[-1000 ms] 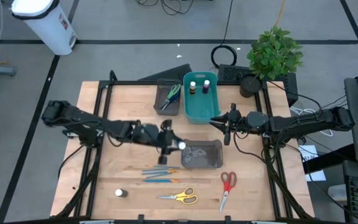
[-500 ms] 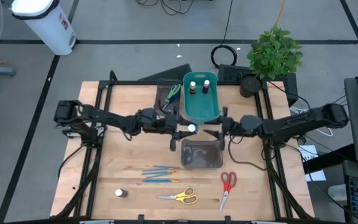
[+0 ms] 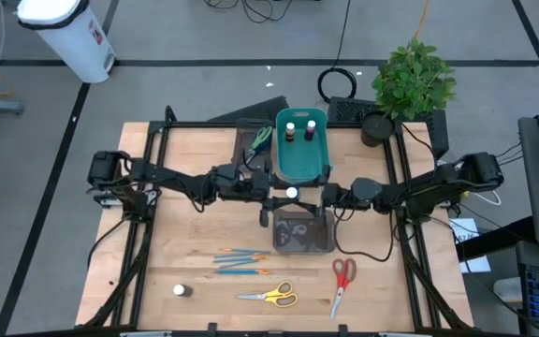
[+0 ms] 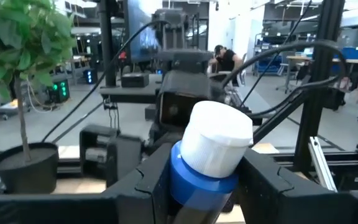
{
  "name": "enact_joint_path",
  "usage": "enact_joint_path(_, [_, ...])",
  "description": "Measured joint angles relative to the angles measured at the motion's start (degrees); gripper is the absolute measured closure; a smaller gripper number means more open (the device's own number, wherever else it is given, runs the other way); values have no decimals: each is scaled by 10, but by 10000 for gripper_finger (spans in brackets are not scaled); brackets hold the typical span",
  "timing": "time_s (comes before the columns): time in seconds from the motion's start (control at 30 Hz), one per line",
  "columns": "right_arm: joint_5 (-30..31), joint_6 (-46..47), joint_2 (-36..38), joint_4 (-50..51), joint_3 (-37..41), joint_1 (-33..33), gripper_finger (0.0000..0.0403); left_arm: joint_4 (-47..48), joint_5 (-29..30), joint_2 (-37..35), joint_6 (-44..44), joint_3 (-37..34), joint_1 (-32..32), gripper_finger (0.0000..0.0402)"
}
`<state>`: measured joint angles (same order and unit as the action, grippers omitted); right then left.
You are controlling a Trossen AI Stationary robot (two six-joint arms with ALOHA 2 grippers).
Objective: Pick & Place Paint Supplies
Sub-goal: Put the blue paint bottle into the green bin
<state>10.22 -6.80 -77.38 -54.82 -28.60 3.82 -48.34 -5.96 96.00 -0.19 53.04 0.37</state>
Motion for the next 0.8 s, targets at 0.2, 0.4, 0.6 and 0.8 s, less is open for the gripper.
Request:
enact_joint_path(0.2, [0,0,0,1,0,0,250,6,19,0,-5,0,0,260])
enact_joint_path(0.4, [-20,0,0,-1,0,0,300,6,21,0,-16,0,0,260])
enact_joint_path(0.6, [-28,3,0,-1,0,0,308,5,22,0,-18,0,0,216])
enact_joint_path(0.8, [-29,7,2,-6,0,0,311,86,46,-67,29,0,0,115])
